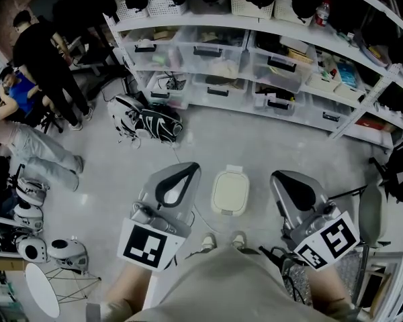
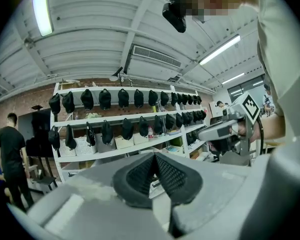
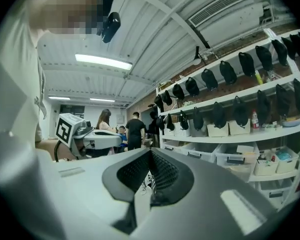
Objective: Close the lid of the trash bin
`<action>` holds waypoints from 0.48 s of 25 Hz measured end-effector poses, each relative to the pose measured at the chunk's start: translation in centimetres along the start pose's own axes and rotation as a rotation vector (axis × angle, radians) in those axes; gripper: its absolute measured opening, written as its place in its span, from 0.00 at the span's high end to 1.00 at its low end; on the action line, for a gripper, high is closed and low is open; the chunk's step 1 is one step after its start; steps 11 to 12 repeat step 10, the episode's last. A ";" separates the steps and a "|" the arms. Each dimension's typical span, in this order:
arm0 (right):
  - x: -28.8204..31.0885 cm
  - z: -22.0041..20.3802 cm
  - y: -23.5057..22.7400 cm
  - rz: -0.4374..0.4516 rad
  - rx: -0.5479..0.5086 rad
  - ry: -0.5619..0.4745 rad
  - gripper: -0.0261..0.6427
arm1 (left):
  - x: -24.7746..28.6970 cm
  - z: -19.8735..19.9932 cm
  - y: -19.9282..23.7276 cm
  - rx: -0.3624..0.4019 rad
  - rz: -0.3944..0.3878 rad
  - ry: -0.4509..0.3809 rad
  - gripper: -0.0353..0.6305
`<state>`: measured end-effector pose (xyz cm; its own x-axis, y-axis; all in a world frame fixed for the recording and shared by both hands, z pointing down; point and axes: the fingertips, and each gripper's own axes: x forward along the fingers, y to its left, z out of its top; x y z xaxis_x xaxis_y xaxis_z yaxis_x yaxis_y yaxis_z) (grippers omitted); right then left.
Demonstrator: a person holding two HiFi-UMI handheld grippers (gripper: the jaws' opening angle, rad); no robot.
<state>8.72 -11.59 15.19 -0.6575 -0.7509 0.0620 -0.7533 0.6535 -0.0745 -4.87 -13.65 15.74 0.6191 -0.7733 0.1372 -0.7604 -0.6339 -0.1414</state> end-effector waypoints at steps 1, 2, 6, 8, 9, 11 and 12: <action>-0.1 -0.2 -0.1 -0.003 0.001 0.005 0.96 | 0.0 0.0 -0.1 0.001 0.000 0.001 0.94; -0.1 -0.4 -0.1 -0.005 0.001 0.008 0.96 | 0.0 -0.1 -0.1 -0.001 0.001 0.000 0.94; -0.4 -0.7 -0.1 -0.005 -0.010 0.020 0.96 | -0.1 -0.1 -0.1 -0.011 0.007 0.004 0.94; -0.6 -0.7 -0.3 -0.008 -0.017 0.025 0.96 | -0.1 -0.1 -0.1 -0.010 0.010 0.006 0.94; -0.7 -0.7 -0.4 -0.010 -0.019 0.027 0.96 | -0.2 -0.1 -0.1 -0.011 0.012 0.008 0.94; -0.8 -0.8 -0.5 -0.012 -0.021 0.029 0.96 | -0.2 -0.2 -0.1 -0.011 0.015 0.009 0.94; -0.8 -0.8 -0.5 -0.012 -0.021 0.029 0.96 | -0.2 -0.2 -0.1 -0.011 0.015 0.009 0.94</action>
